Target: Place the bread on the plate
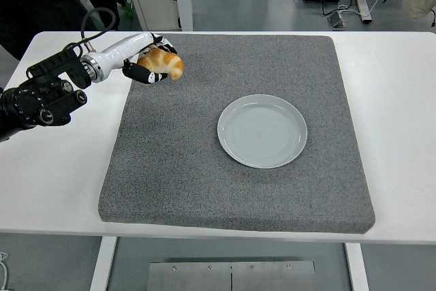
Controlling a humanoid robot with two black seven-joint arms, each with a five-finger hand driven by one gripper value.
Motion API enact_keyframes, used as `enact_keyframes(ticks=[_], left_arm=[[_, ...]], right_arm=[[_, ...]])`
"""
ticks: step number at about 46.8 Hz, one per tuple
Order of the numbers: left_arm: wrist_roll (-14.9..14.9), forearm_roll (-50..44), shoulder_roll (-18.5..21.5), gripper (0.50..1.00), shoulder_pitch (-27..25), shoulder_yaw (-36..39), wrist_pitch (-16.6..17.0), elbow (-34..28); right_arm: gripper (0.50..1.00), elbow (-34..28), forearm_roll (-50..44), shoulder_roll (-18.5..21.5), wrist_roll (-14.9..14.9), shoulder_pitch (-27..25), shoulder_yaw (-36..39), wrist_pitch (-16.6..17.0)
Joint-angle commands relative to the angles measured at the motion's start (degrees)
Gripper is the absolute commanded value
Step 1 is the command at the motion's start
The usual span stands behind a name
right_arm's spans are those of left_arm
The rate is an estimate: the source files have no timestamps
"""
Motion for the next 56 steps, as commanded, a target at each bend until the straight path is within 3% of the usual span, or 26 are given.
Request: enact_keyframes(ticks=[1, 15, 32, 45, 56], left_arm=[[0.1, 0.0, 0.2, 0.500, -2.2, 0.1, -0.4, -0.1], [0.7, 0.1, -0.2, 0.500, -9.7, 0.4, -0.8, 0.0], [0.7, 0.1, -1.1, 0.500, -16.8, 0.4, -3.8, -0.1], [0.8, 0.2, -10.1, 0.500, -17.5, 0.2, -2.8, -0.5], [-0.3, 0.4, -16.4, 0.500, -16.9, 0.3, 0.6, -1.5]], right_arm=[[1.000, 0.0, 0.0, 0.0, 0.0, 0.0, 0.0, 0.0], [1.000, 0.0, 0.0, 0.0, 0.0, -0.2, 0.0, 0.0], [1.000, 0.0, 0.0, 0.0, 0.0, -0.2, 0.0, 0.0], [1.000, 0.1, 0.0, 0.0, 0.0, -0.2, 0.0, 0.0], [1.000, 0.1, 0.0, 0.0, 0.0, -0.2, 0.0, 0.0]])
